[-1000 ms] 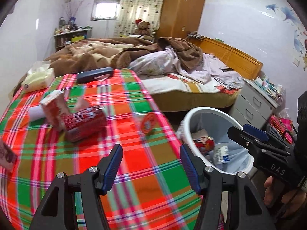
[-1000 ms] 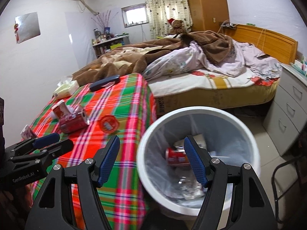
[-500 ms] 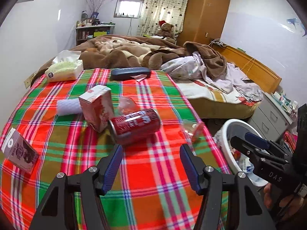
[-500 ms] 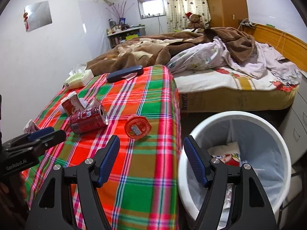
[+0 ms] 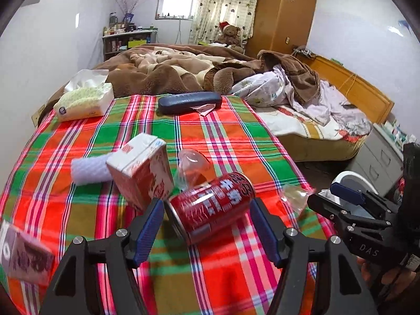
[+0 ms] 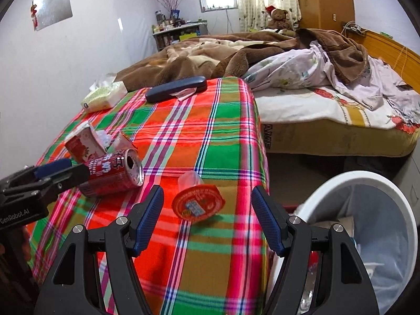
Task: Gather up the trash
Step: 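Grasp the red jelly cup with the right tool while the left tool grasps the red Drink Milk can, then carry the jelly cup and milk can over the bin and release both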
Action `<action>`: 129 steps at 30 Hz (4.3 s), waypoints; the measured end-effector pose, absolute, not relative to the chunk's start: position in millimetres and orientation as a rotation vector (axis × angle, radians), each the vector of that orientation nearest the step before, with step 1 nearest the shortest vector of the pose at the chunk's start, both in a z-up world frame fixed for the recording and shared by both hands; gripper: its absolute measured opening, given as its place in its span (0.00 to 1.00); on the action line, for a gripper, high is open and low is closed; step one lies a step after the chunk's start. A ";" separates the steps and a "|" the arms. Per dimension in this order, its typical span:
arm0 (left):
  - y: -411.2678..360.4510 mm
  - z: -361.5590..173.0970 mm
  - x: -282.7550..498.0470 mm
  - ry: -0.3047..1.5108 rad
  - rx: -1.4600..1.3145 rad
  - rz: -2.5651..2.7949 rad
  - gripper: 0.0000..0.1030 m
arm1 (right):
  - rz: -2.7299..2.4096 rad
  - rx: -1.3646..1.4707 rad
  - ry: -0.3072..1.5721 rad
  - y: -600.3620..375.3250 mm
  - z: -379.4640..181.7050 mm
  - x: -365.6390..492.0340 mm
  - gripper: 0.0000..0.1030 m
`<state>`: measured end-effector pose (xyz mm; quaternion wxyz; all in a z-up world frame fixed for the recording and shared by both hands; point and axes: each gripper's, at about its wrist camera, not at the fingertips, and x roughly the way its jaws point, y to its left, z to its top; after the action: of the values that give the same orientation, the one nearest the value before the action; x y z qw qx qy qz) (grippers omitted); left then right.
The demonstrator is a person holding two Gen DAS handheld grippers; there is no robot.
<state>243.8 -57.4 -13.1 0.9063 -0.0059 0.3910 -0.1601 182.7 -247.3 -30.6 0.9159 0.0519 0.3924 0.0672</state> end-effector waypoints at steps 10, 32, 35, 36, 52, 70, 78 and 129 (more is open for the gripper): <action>-71.2 -24.0 268.5 0.841 0.083 -0.395 0.66 | 0.149 0.055 0.873 -243.2 -41.4 195.1 0.69; -101.1 -54.4 273.1 0.932 0.177 -0.446 0.66 | 0.172 0.087 0.888 -249.1 -45.8 196.7 0.43; -103.8 -51.6 274.0 0.929 0.175 -0.458 0.66 | 0.173 0.088 0.887 -249.6 -45.5 196.6 0.43; -103.9 -50.1 274.8 0.927 0.167 -0.463 0.66 | 0.175 0.088 0.887 -249.2 -45.6 196.5 0.43; -98.0 -45.4 271.7 0.915 0.102 -0.438 0.57 | 0.176 0.113 0.849 -253.5 -40.7 189.8 0.42; -105.8 -7.6 213.6 0.820 0.067 -0.460 0.53 | 0.152 0.169 0.759 -268.8 -13.5 149.2 0.42; -125.7 9.5 188.1 0.786 0.074 -0.504 0.52 | 0.107 0.186 0.718 -287.6 -1.6 127.4 0.42; -281.1 -4.1 133.9 0.807 0.131 -0.753 0.62 | -0.204 0.181 0.749 -388.7 -20.8 61.8 0.66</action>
<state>133.9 -281.1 -4.1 0.8495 0.0623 0.3831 -0.3575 61.8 -388.7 -20.8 0.9216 0.0883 0.3647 -0.0994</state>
